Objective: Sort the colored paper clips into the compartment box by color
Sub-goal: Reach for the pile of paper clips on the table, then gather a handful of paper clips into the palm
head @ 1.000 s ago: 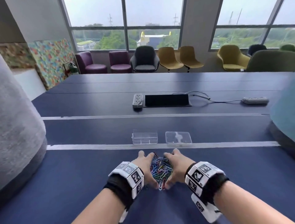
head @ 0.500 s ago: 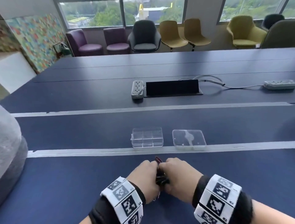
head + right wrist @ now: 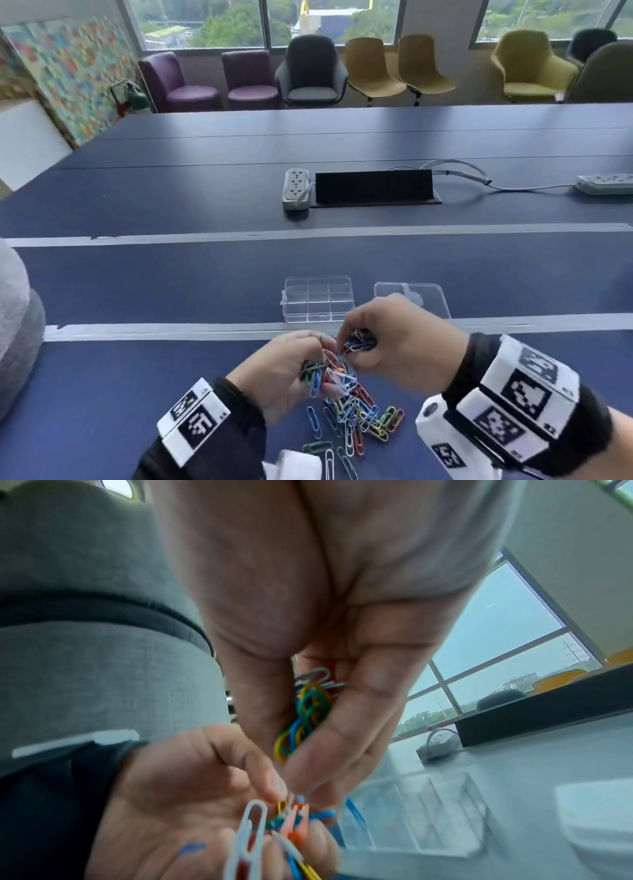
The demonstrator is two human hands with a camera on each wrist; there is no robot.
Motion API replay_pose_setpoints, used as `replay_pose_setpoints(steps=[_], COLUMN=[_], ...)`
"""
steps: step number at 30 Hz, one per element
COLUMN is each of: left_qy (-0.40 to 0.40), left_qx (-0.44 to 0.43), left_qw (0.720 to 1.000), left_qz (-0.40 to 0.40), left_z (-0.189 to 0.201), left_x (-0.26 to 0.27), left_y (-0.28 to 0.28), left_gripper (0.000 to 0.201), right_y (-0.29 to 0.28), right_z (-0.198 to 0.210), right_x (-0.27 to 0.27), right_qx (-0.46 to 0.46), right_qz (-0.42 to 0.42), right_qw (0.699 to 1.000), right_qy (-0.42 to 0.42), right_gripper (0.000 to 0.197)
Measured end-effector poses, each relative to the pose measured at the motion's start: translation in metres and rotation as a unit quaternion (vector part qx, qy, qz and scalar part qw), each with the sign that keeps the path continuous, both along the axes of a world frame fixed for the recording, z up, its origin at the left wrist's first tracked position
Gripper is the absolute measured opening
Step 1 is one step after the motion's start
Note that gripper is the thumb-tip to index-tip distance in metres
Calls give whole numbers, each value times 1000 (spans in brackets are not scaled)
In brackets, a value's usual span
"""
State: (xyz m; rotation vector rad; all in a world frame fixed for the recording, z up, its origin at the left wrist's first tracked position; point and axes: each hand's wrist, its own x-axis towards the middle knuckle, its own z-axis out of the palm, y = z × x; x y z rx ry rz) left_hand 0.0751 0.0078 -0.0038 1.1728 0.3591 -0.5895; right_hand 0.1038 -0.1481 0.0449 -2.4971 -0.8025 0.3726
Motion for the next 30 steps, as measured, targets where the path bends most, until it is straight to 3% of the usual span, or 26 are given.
replay_pose_setpoints(steps=[4, 9, 14, 19, 23, 30], left_qy=[48, 63, 76, 100, 109, 56], left_qx=[-154, -190, -249, -314, -369, -397], left_qw=[987, 978, 963, 944, 922, 916], left_qz=[18, 60, 70, 32, 42, 21], left_z=[6, -6, -19, -23, -33, -37], left_x=[-2, -3, 0, 6, 17, 24], left_y=[-7, -20, -24, -27, -26, -22], left_gripper=[28, 29, 48, 35, 42, 55], right_y=[11, 21, 12, -11, -33, -37], right_z=[8, 1, 4, 10, 7, -11], right_x=[2, 4, 11, 15, 19, 17], right_qx=[20, -14, 8, 85, 114, 56], right_qz=[30, 63, 48, 5, -39, -42], right_qw=[999, 998, 998, 995, 992, 997], right_qy=[4, 15, 43, 60, 28, -33], right_gripper=[14, 22, 29, 25, 22, 25])
